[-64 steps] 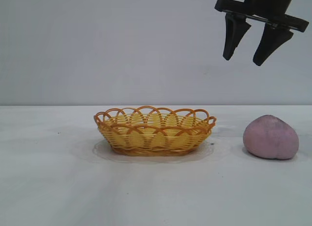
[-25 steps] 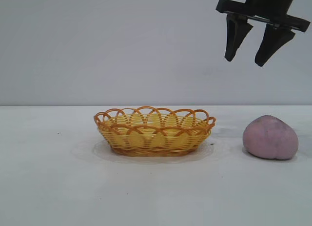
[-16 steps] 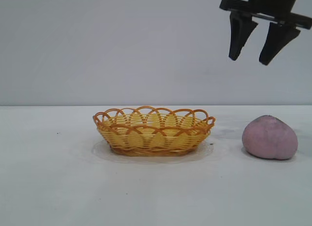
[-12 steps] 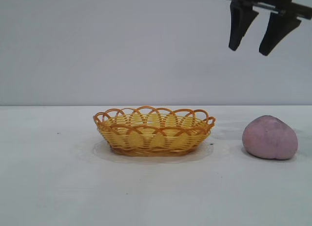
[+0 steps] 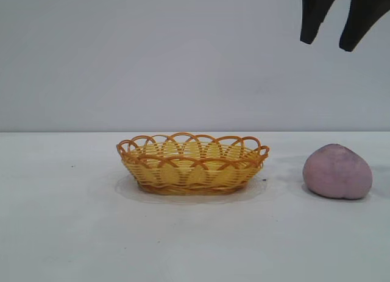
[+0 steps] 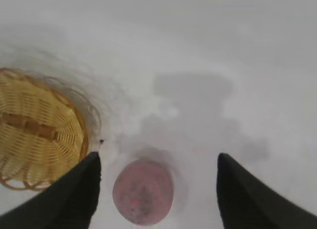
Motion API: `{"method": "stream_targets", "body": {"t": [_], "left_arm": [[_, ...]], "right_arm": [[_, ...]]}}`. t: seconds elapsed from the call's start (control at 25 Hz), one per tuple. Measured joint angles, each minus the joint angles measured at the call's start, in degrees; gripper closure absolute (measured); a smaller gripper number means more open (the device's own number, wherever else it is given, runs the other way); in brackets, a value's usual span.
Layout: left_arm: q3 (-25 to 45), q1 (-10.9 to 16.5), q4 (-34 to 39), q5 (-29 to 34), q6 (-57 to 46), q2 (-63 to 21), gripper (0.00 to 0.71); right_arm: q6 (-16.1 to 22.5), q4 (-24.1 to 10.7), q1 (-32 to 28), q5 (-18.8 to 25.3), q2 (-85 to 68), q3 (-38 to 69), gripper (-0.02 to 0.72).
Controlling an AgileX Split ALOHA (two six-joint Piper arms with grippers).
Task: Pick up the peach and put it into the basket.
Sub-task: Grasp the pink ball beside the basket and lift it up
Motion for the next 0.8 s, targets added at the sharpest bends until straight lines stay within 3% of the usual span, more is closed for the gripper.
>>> {"method": "stream_targets", "body": {"t": [0.32,0.8], "left_arm": [[0.0,0.0,0.0,-0.11,0.1,0.0,0.344],[0.0,0.0,-0.1,-0.11,0.1,0.0,0.344]], "right_arm": [[1.14,-2.74,0.0,3.11,0.14,0.0,0.27],[2.82,-2.45,0.0,7.06,10.22,0.0,0.27]]}}
